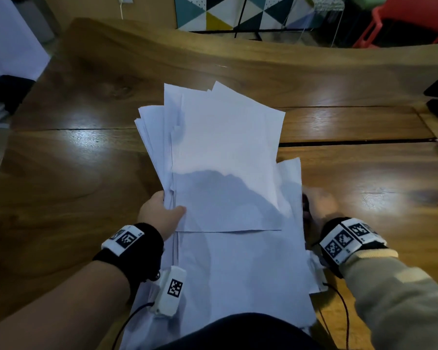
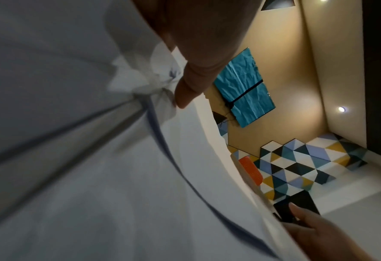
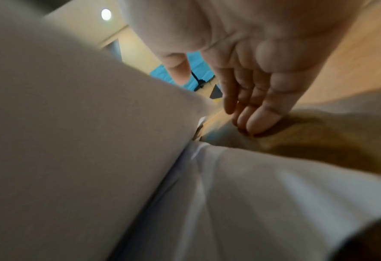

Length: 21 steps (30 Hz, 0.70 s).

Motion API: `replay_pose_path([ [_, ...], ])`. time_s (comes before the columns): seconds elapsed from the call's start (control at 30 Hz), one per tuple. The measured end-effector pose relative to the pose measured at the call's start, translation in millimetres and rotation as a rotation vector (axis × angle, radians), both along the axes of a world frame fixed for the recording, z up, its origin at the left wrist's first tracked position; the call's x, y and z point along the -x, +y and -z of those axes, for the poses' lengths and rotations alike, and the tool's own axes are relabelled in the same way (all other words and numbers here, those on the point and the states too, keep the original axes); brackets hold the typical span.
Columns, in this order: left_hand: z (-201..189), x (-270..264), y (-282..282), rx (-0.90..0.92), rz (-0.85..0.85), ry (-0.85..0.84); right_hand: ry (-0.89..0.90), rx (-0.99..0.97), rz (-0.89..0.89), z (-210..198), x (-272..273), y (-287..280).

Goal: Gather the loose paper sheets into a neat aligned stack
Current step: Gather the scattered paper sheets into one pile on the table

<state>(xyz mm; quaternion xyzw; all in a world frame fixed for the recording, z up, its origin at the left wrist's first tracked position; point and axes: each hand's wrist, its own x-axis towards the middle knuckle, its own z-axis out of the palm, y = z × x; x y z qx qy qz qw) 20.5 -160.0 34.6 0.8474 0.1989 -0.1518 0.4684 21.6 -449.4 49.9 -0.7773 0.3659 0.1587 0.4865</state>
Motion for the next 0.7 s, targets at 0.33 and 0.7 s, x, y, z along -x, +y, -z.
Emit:
replay_pose_path([
  [0.33, -8.4, -7.0, -29.4, 0.267, 0.014, 0.196, 0.103, -0.024, -0.072, -9.0, -1.7, 27.8],
  [0.7, -3.8, -1.6, -34.2, 0.228, 0.084, 0.177, 0.020, 0.102, -0.135, -3.8, 16.8, 34.4],
])
